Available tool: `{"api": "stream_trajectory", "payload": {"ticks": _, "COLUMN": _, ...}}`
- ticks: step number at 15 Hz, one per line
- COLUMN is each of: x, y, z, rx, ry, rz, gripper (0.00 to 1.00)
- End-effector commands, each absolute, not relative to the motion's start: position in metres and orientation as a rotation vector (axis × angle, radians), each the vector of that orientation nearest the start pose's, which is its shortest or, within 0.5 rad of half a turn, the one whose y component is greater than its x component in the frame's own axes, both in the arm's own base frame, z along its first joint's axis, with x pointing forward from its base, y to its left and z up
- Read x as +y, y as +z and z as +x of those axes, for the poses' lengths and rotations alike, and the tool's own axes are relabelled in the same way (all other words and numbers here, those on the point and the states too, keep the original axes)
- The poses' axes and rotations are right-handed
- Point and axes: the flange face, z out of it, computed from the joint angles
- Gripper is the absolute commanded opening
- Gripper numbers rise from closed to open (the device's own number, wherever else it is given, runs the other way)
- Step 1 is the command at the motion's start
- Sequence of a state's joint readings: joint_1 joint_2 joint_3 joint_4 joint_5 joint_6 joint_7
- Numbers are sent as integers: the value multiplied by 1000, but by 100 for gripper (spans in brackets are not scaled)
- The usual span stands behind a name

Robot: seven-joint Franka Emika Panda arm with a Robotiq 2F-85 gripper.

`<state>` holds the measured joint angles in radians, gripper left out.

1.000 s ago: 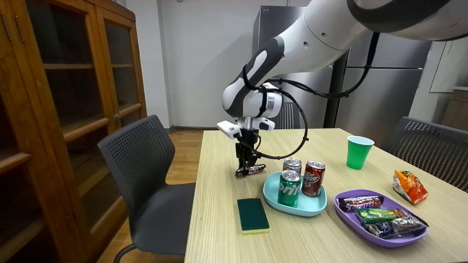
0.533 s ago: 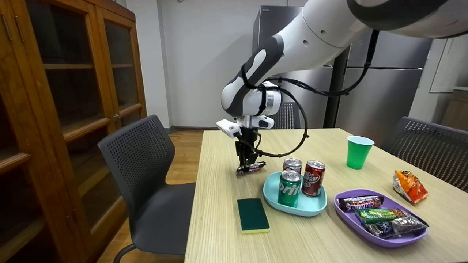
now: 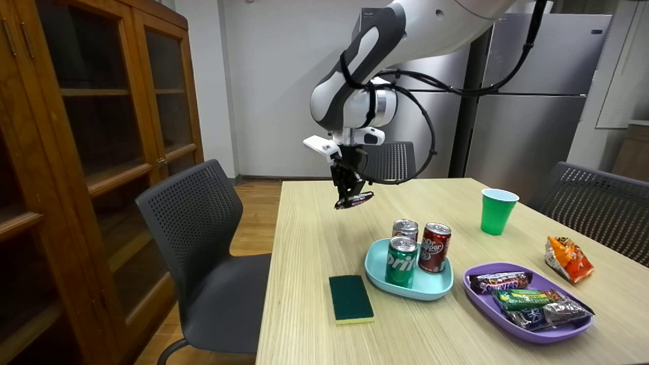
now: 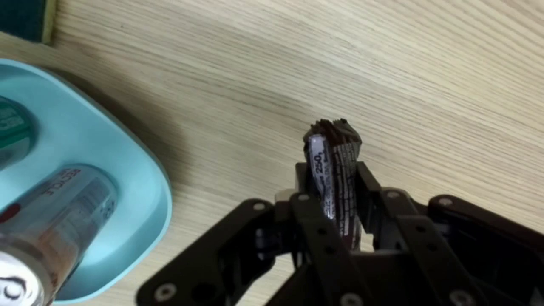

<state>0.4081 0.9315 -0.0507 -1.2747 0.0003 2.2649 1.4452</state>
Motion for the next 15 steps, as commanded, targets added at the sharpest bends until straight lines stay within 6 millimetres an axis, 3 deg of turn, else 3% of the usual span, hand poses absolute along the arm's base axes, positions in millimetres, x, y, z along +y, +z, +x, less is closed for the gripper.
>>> {"api": "stream_trajectory", "payload": {"ticks": 1, "x": 258, "y": 231, "z": 691, "rx": 1637, "ry": -129, "rz": -2661, "gripper": 7}}
{"api": "stream_trajectory", "payload": {"ticks": 4, "x": 246, "y": 248, "z": 682, "rx": 1658, "ry": -132, "rz": -2630, "gripper": 6}}
{"api": "stream_trajectory", "payload": {"ticks": 8, "x": 212, "y": 269, "z": 663, "rx": 1703, "ry": -140, "rz": -2597, "gripper": 6}}
{"api": "stream_trajectory", "payload": {"ticks": 15, "x": 121, "y": 276, "z": 611, "rx": 1848, "ry": -86, "rz": -2484, "gripper": 6}}
